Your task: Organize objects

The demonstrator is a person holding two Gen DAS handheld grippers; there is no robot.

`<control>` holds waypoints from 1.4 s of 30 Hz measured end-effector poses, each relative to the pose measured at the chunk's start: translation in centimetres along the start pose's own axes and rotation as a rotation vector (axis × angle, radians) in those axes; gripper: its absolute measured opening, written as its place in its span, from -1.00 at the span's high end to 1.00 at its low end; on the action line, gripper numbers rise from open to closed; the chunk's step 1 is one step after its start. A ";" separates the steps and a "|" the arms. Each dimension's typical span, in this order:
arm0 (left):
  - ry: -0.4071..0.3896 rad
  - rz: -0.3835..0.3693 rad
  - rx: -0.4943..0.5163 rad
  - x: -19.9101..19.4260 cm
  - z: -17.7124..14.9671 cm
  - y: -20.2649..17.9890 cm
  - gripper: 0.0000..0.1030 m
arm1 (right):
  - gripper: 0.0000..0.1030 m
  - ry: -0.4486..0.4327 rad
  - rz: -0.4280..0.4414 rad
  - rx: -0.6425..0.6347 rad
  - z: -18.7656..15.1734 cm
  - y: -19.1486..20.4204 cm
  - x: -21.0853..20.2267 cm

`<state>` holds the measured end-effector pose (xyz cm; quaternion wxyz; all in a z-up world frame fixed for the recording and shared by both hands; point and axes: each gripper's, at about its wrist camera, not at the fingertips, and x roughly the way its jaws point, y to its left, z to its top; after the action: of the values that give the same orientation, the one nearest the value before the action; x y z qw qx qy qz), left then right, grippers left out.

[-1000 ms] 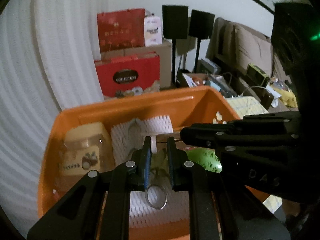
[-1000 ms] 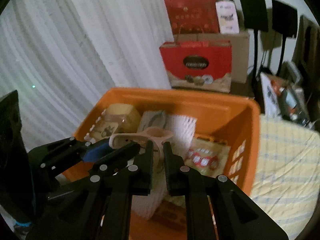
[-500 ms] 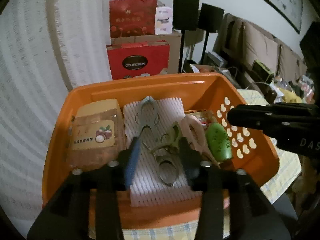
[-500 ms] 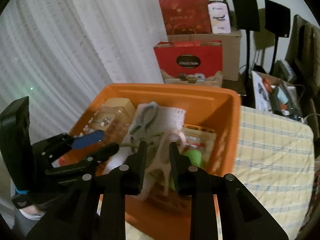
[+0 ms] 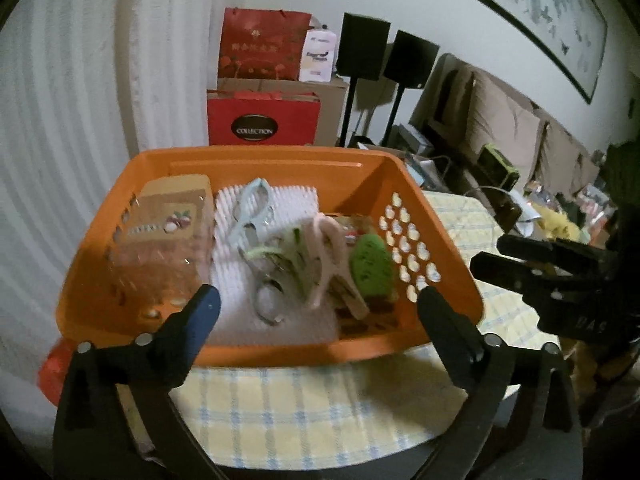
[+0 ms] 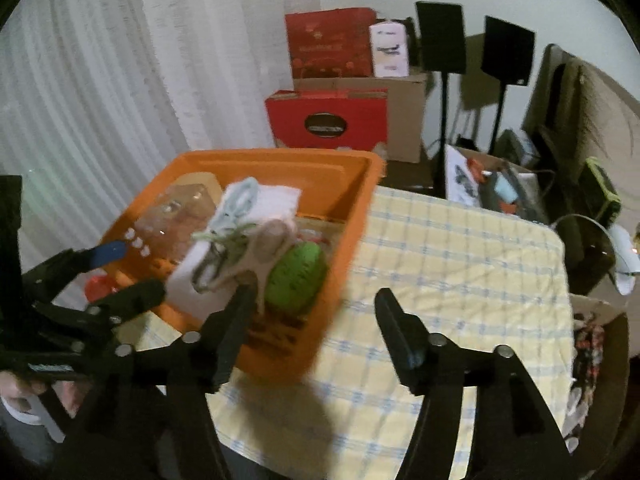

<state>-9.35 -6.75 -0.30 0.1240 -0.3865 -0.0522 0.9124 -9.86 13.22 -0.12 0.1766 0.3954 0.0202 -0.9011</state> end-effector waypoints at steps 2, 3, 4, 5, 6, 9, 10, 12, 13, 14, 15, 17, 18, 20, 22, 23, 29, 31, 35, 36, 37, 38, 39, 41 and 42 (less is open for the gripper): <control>0.005 -0.007 -0.013 -0.1 -0.5 -0.3 -0.96 | -0.46 -0.007 -0.025 -0.002 -0.8 -0.5 -0.6; 0.011 -0.009 -0.019 -0.2 -0.8 -0.6 -0.97 | -0.49 -0.009 -0.035 0.001 -1.2 -0.8 -0.8; 0.019 -0.011 -0.026 -0.2 -1.1 -0.8 -0.97 | -0.54 -0.010 -0.040 0.003 -1.4 -0.9 -1.0; 0.025 -0.011 -0.031 -0.2 -1.3 -1.0 -0.97 | -0.55 -0.014 -0.041 0.010 -1.8 -1.2 -1.3; 0.028 -0.009 -0.035 -0.2 -1.5 -1.1 -0.98 | -0.56 -0.014 -0.040 0.015 -2.1 -1.5 -1.4; 0.028 -0.015 -0.038 -0.6 -2.1 -1.6 -0.99 | -0.61 -0.012 -0.034 0.045 -3.0 -2.5 -2.0; 0.030 -0.013 -0.040 -0.7 -2.4 -1.9 -0.99 | -0.62 -0.013 -0.039 0.054 -3.3 -2.9 -2.2; 0.032 -0.011 -0.040 -0.9 -2.8 -2.4 -0.99 | -0.63 -0.018 -0.053 0.064 -3.7 -3.3 -2.6; 0.034 -0.006 -0.037 -1.0 -2.9 -2.6 -0.99 | -0.65 -0.021 -0.058 0.067 -3.8 -3.5 -2.8; 0.036 0.000 -0.035 -1.1 -3.0 -2.9 -0.99 | -0.66 -0.025 -0.069 0.072 -4.0 -3.7 -3.0; 0.036 0.013 -0.031 -1.3 -3.2 -3.3 -0.99 | -0.67 -0.027 -0.079 0.073 -4.2 -3.8 -3.2; 0.030 0.029 -0.019 -1.7 -3.3 -3.9 -0.99 | -0.68 -0.032 -0.096 0.073 -4.6 -4.0 -3.7; 0.028 0.036 -0.014 -1.8 -3.3 -4.1 -0.99 | -0.69 -0.034 -0.103 0.074 -4.8 -4.1 -3.9; 0.029 0.041 -0.009 -2.2 -3.6 -4.7 -0.99 | -0.74 -0.040 -0.117 0.077 -5.3 -4.4 -4.5; 0.029 0.044 -0.006 -2.5 -3.8 -5.2 -0.99 | -0.75 -0.040 -0.128 0.083 -5.8 -4.7 -5.0; 0.028 0.049 -0.006 -2.6 -3.9 -5.4 -0.99 | -0.75 -0.040 -0.130 0.086 -6.0 -4.8 -5.3; 0.026 0.049 -0.016 -3.2 -4.4 -6.6 -0.99 | -0.94 -0.055 -0.163 0.101 -7.2 -5.1 -6.9; 0.035 0.054 -0.019 -3.2 -4.5 -6.9 -0.99 | -0.94 -0.064 -0.168 0.107 -7.5 -5.2 -7.5; 0.032 0.082 -0.014 -3.2 -4.8 -7.3 -0.99 | -0.99 -0.077 -0.183 0.114 -8.0 -5.1 -8.3; 0.032 0.093 -0.012 -3.1 -4.8 -7.4 -0.99 | -0.99 -0.079 -0.188 0.114 -8.1 -5.1 -8.5; 0.031 0.100 -0.011 -3.1 -4.9 -7.5 -0.99 | -0.99 -0.081 -0.196 0.113 -8.1 -5.1 -8.6; 0.029 0.103 -0.014 -3.2 -5.0 -7.6 -0.99 | -0.99 -0.082 -0.205 0.111 -8.2 -5.0 -8.7; 0.027 0.102 -0.016 -3.2 -5.0 -7.6 -0.99 | -0.99 -0.085 -0.211 0.111 -8.3 -5.0 -8.7; 0.019 0.100 -0.024 -3.3 -5.0 -7.6 -1.00 | -0.99 -0.087 -0.221 0.117 -8.4 -5.0 -8.8; 0.017 0.105 -0.027 -3.4 -5.0 -7.6 -1.00 | -0.99 -0.087 -0.226 0.120 -8.4 -5.1 -8.8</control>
<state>-2.05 -0.32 0.03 0.0713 -0.3980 -0.0432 0.9136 -0.09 22.14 -0.07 0.0505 0.3611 0.0030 -0.9312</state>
